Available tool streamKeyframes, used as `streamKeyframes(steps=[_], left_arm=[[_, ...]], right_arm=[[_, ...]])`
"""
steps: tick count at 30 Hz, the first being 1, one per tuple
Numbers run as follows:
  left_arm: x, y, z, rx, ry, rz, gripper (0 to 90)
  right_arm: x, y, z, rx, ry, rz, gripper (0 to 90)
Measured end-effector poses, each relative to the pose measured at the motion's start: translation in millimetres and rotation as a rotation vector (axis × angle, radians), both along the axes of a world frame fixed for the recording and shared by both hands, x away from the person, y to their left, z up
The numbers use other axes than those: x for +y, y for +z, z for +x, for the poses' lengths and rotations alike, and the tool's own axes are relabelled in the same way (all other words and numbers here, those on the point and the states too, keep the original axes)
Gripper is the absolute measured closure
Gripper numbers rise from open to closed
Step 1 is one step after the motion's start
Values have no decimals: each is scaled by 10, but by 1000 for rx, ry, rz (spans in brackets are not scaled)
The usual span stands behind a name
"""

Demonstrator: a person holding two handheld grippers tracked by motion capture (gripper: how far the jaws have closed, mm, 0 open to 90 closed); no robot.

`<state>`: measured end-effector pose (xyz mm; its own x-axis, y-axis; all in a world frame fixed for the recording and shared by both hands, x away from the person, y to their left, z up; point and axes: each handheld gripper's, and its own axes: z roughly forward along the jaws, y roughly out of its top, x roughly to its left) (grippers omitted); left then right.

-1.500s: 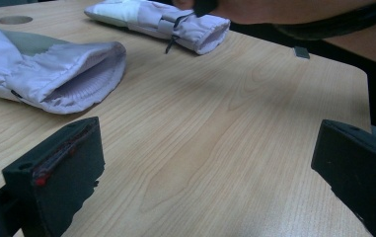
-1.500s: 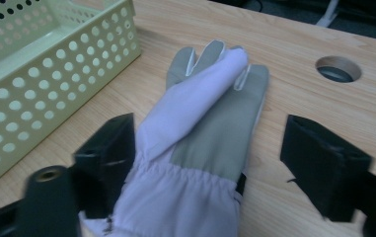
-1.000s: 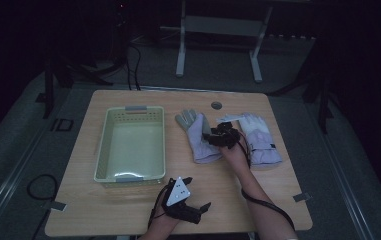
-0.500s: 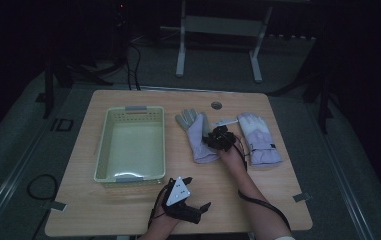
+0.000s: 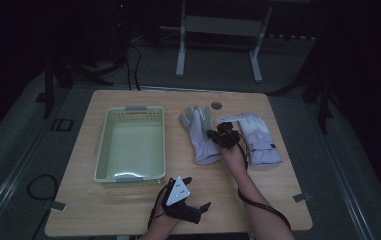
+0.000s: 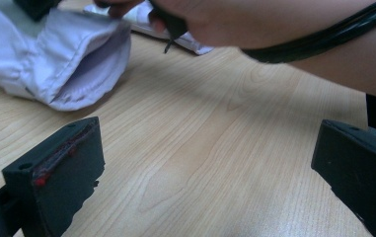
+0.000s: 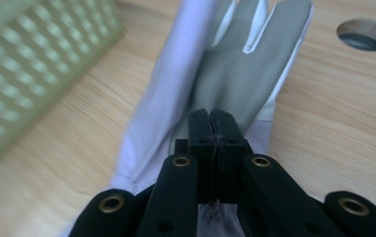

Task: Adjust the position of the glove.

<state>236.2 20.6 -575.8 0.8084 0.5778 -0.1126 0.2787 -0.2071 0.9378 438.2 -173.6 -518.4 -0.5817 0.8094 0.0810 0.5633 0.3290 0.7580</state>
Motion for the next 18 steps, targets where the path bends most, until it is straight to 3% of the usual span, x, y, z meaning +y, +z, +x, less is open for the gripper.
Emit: streamKeyframes(steps=[6,8,15,18], left_arm=[[-1,1,-2,1,3,3,0],[-3,1,-3,-1,3,4,0],[-6,0,-5,-2,5,3,0],[-9,0,-8,-4,5,3,0]], right_arm=[[-151,236,-246,-46,-53,71,884],[-199,294,-340,-73,-62,65,885],[-383,390,-671,-89,-108,118,884],[-432,388,-790,-99,-99,128,884]])
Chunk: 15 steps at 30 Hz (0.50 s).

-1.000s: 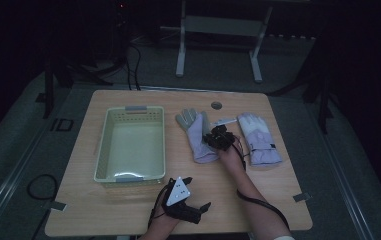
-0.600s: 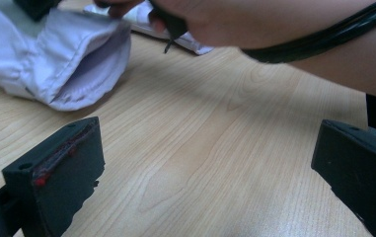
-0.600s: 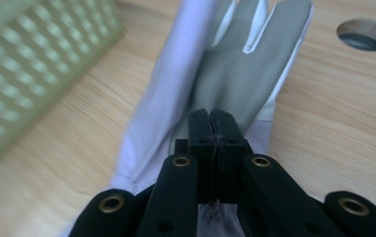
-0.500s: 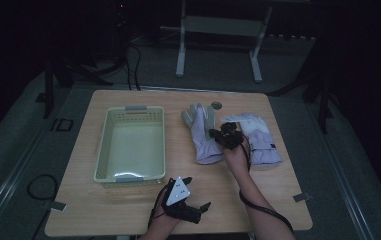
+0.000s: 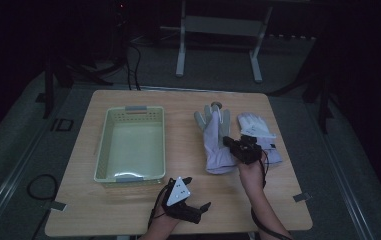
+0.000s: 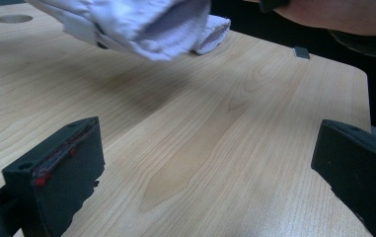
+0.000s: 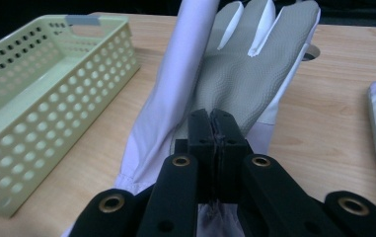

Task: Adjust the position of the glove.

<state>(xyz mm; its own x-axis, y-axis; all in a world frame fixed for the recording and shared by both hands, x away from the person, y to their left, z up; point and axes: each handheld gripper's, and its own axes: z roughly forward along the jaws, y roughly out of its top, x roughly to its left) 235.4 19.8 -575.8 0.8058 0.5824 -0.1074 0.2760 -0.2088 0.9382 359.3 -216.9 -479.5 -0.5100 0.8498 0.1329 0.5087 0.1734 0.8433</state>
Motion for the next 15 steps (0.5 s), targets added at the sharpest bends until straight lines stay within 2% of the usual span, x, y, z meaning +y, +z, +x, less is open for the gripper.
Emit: streamKeyframes(steps=[5,8,11,12,15], left_arm=[[-2,0,-1,-1,1,1,0],[0,0,0,0,0,1,0],[-2,0,-2,-1,0,1,0],[-2,0,-2,-1,0,1,0],[1,0,1,1,-1,-1,0]], right_arm=[[-30,-57,-178,1,-7,15,884],[-49,-132,-286,10,-32,31,884],[-65,-184,-338,20,-44,42,884],[-63,-247,-382,26,-45,38,884],[-53,-310,-411,33,-37,32,884]])
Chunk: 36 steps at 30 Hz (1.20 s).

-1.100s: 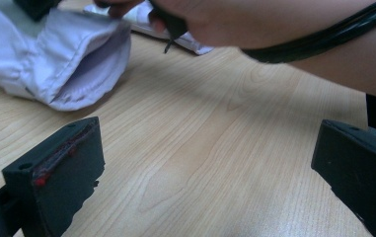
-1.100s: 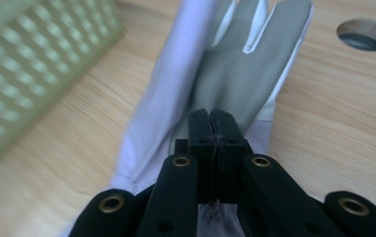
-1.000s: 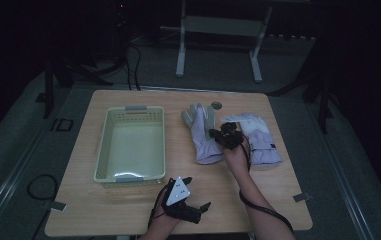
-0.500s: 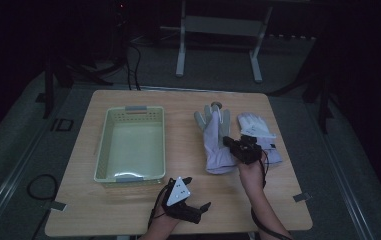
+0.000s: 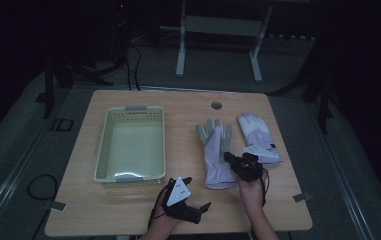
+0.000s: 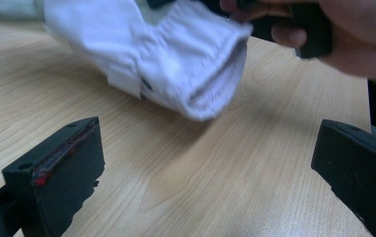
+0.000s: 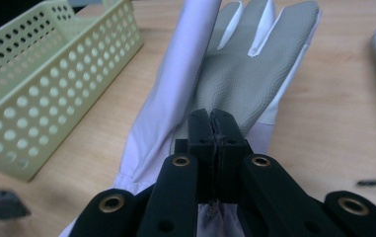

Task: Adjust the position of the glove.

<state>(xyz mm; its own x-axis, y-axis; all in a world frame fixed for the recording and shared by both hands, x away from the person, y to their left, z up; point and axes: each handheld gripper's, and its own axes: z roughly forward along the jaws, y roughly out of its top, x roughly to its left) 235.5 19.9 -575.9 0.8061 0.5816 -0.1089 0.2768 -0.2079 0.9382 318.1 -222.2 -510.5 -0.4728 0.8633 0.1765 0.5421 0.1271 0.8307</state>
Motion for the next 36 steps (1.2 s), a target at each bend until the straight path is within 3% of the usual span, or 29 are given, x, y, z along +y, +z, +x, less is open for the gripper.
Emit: streamKeyframes(steps=[3,6,10,14,16,19,21,25,29,32,33,36], left_arm=[[0,0,1,1,-1,-1,0],[1,0,1,1,0,-1,0],[5,0,6,3,-1,0,0],[4,1,4,2,-1,0,0],[3,0,3,2,-1,0,0],[5,0,5,3,-2,0,0],[5,0,5,4,-2,0,0],[4,0,4,2,-1,0,0],[5,0,6,4,-1,0,0],[4,0,7,4,-2,0,0],[5,0,6,4,-2,1,0],[6,0,9,6,-2,0,0]], right_arm=[[6,-120,-15,33,-11,6,884],[23,-282,3,61,-19,-55,881],[-2,-401,17,86,-34,-59,857],[-6,-446,8,75,-29,-67,846],[4,-414,14,66,-16,-85,802],[-20,-351,9,59,3,-73,710],[-46,-274,14,26,27,-83,634],[-180,-111,68,-24,57,-101,578],[-366,4,138,-53,37,-120,537],[-476,44,180,-63,21,-112,505],[-610,78,228,-64,1,-90,489],[-763,105,302,-68,-24,-80,434]])
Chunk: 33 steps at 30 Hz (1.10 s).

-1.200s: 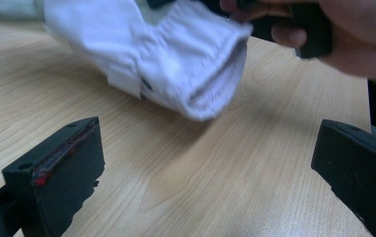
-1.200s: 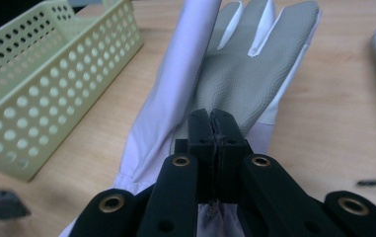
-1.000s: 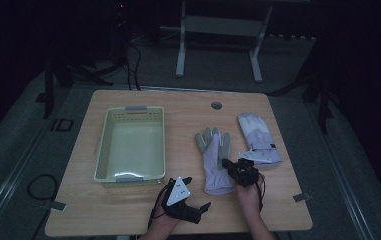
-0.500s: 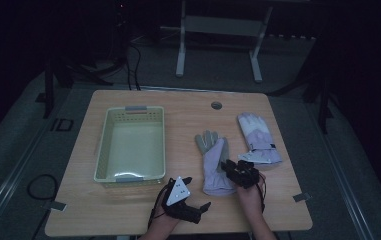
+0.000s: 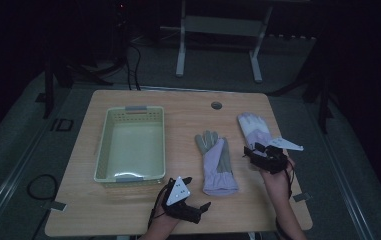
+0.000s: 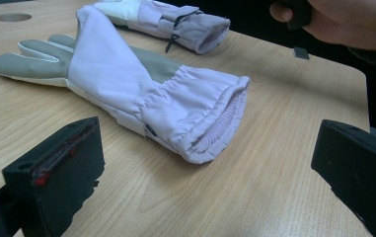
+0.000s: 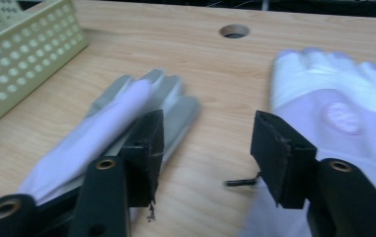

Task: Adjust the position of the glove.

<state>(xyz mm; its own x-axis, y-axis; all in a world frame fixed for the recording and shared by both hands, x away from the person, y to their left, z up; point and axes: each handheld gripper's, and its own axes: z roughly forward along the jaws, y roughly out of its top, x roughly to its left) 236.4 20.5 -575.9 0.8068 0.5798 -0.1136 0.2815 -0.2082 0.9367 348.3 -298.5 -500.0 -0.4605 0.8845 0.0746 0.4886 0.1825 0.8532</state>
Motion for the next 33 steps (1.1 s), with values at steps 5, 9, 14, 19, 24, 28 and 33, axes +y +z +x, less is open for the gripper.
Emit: streamKeyframes(steps=[5,9,14,19,24,28,33], left_arm=[[0,0,0,2,1,0,0],[-1,0,0,4,3,-3,0],[0,-1,2,4,3,-5,0],[2,-1,4,5,3,-6,0],[4,-1,4,6,2,-7,0],[8,-2,8,9,0,-11,0],[5,-2,4,7,-3,-10,0]], right_arm=[[-225,54,160,-14,-63,-41,425],[-388,54,338,18,-78,-48,443],[-521,-15,529,65,-102,-29,467],[-568,-86,703,101,-116,-19,487],[-591,-165,871,127,-126,5,487],[-584,-263,973,142,-136,-7,485],[-563,-412,1046,199,-145,-34,532]])
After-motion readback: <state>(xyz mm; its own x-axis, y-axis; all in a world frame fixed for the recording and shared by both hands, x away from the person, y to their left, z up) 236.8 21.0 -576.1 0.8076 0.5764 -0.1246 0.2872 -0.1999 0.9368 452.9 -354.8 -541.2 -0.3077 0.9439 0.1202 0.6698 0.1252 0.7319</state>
